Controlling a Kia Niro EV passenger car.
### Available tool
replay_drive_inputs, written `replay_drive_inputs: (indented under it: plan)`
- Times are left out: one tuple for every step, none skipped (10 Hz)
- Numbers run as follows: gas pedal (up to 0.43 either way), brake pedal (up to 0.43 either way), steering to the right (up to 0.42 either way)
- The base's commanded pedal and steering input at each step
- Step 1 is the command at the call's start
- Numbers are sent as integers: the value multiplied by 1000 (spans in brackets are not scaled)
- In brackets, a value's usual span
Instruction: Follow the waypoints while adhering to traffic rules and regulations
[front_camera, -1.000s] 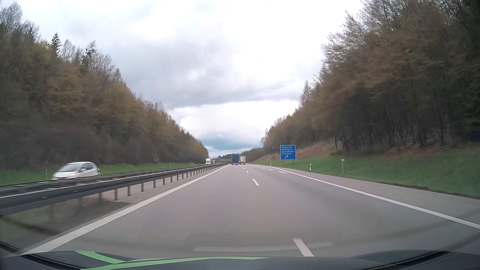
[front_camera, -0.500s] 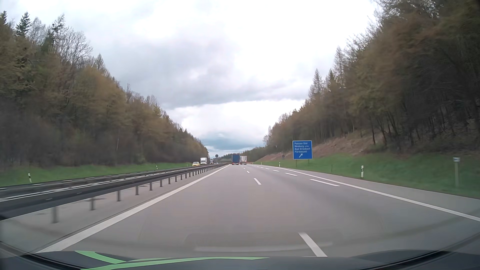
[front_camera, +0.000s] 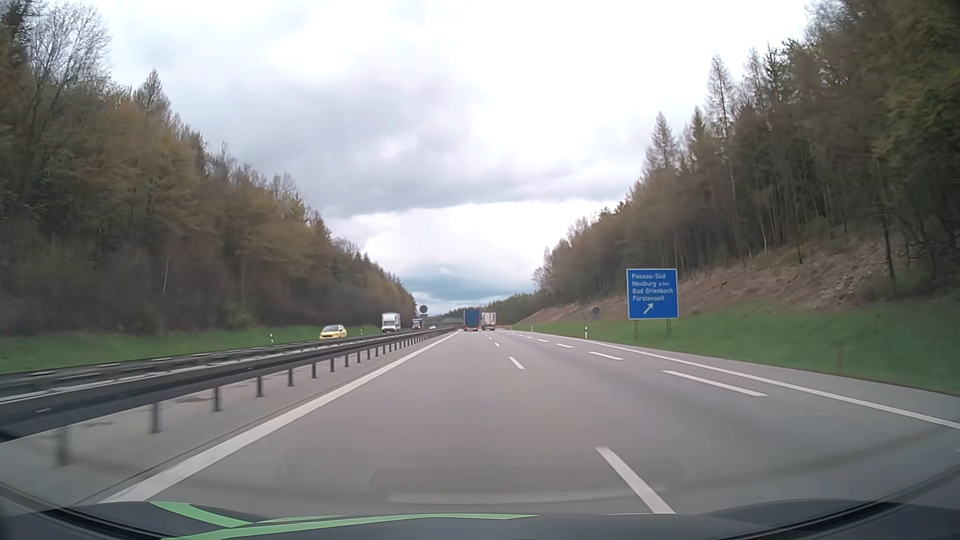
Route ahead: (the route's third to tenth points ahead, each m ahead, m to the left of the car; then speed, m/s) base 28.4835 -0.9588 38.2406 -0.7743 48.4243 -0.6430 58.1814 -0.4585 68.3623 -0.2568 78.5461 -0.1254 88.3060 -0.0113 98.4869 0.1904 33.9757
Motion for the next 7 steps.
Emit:
replay_drive_inputs:
  plan:
    - [8, 0, -3]
    - [8, 0, -3]
    - [8, 0, -3]
    - [8, 0, -3]
    - [20, 0, -3]
    - [39, 0, -3]
    - [59, 0, -2]
